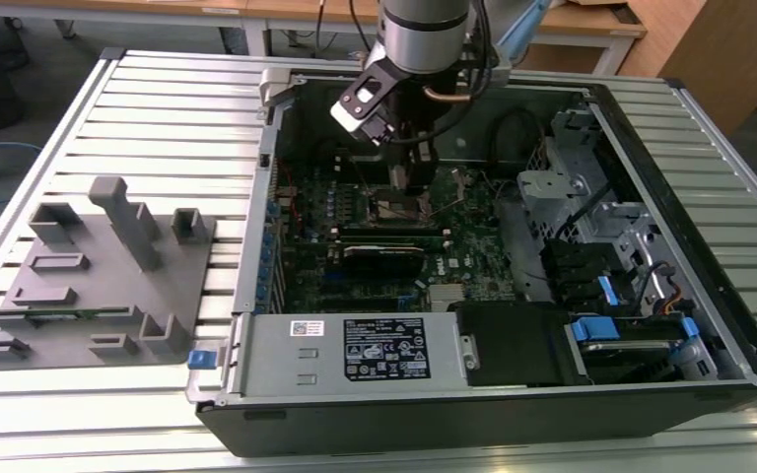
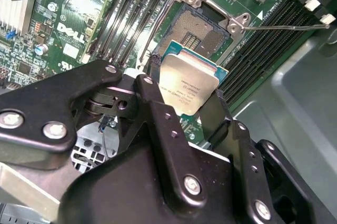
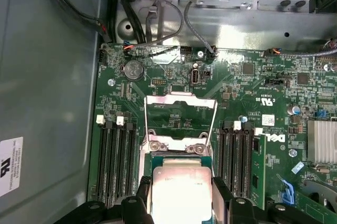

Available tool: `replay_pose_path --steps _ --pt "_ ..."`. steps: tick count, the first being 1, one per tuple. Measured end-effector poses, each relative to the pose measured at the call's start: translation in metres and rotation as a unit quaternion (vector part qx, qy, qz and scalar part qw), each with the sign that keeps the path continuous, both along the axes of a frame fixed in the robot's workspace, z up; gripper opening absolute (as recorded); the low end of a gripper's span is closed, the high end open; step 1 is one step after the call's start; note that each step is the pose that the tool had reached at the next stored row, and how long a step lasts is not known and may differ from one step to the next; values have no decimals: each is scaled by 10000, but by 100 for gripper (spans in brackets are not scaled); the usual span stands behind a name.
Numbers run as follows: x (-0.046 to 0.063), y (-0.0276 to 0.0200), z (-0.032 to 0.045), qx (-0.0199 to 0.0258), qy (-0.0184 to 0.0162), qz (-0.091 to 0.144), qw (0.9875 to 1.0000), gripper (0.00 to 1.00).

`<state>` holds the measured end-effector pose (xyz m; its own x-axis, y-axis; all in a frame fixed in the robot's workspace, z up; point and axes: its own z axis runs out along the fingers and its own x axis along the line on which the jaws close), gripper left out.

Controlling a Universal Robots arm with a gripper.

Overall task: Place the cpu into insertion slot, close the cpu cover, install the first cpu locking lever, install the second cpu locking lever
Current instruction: 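Place the cpu into insertion slot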

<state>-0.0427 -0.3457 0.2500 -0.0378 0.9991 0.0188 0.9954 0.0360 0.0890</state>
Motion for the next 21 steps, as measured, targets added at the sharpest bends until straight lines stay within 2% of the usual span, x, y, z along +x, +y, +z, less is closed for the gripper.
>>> replay_pose_path --steps 7,11,21 --pt "-16 33 -28 1 -1 -7 10000 54" --pt "-29 53 -75 1 -1 -18 10000 54" --pt "-35 56 -163 -2 0 -72 10000 54"
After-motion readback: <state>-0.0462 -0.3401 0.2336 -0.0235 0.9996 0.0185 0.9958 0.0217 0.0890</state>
